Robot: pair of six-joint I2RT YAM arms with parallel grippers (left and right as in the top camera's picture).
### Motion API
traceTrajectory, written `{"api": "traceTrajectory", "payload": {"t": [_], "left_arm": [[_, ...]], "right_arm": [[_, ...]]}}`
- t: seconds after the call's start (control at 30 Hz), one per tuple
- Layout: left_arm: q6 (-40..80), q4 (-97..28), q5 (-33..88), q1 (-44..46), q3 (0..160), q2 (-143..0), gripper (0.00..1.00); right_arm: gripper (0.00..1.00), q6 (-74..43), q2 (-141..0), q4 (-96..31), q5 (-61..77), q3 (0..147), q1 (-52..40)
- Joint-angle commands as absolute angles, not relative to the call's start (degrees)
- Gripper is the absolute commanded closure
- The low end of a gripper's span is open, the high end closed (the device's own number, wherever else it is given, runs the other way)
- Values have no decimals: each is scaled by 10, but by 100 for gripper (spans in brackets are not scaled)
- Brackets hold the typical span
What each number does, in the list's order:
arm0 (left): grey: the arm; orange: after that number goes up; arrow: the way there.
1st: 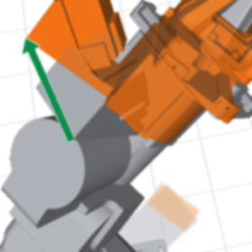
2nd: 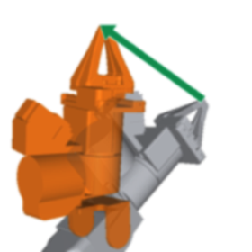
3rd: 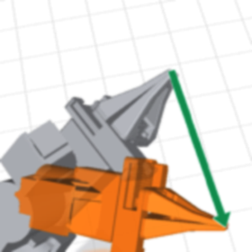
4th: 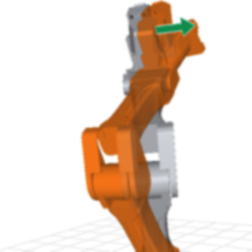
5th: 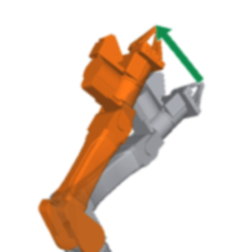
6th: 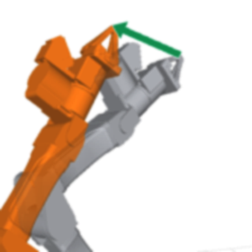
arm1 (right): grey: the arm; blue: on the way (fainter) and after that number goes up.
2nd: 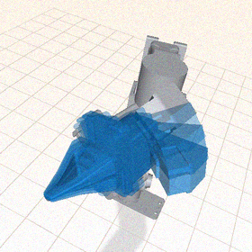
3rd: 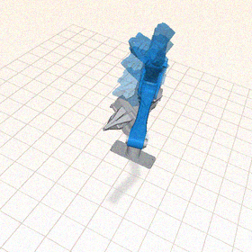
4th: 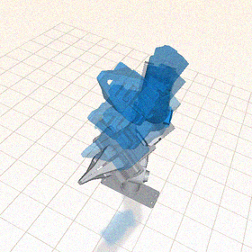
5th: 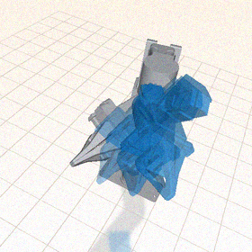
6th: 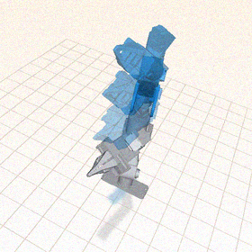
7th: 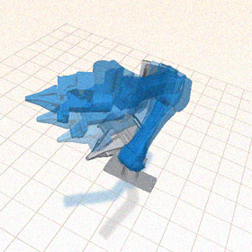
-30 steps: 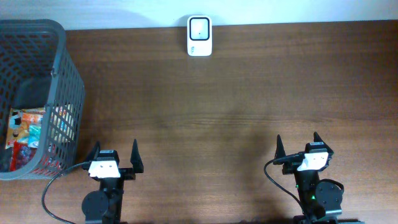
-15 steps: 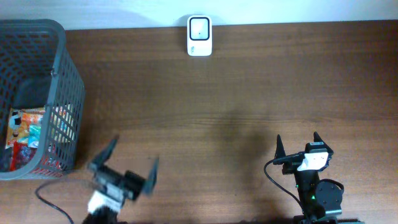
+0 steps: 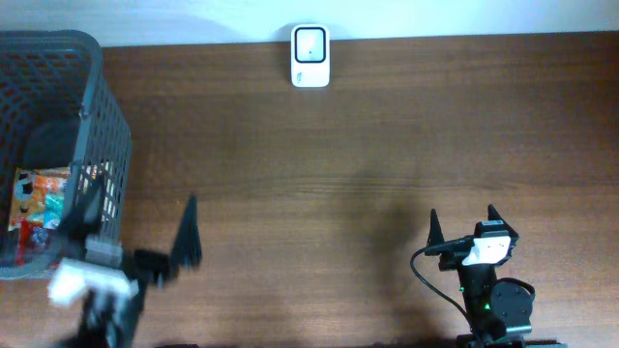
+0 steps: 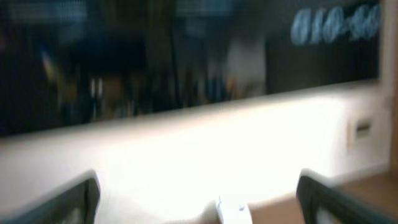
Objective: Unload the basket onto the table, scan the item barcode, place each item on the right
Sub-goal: 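Reach the left gripper into the basket and grasp a teal packet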
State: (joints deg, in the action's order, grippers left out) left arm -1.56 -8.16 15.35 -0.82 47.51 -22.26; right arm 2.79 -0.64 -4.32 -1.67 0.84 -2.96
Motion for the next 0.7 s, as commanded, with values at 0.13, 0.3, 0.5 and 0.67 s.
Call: {"api": "traceTrajectory", "payload": {"t": [0.13,0.3,0.5,0.67], "left_arm": [[-50,-287,-74,-20,769,-587,1],[99,-430,-103,-259,1052,-834,1],[98,-582,-102,-396,1053,-970,1],[65,-679,-6,-392,1050,-1091,7]], "right_arm": [[2,27,-2,-46,-18,3,-26],[2,27,-2,-46,-18,3,-26],[2,27,-2,-46,-18,3,-26],[2,27,-2,-46,-18,3,-26]]}}
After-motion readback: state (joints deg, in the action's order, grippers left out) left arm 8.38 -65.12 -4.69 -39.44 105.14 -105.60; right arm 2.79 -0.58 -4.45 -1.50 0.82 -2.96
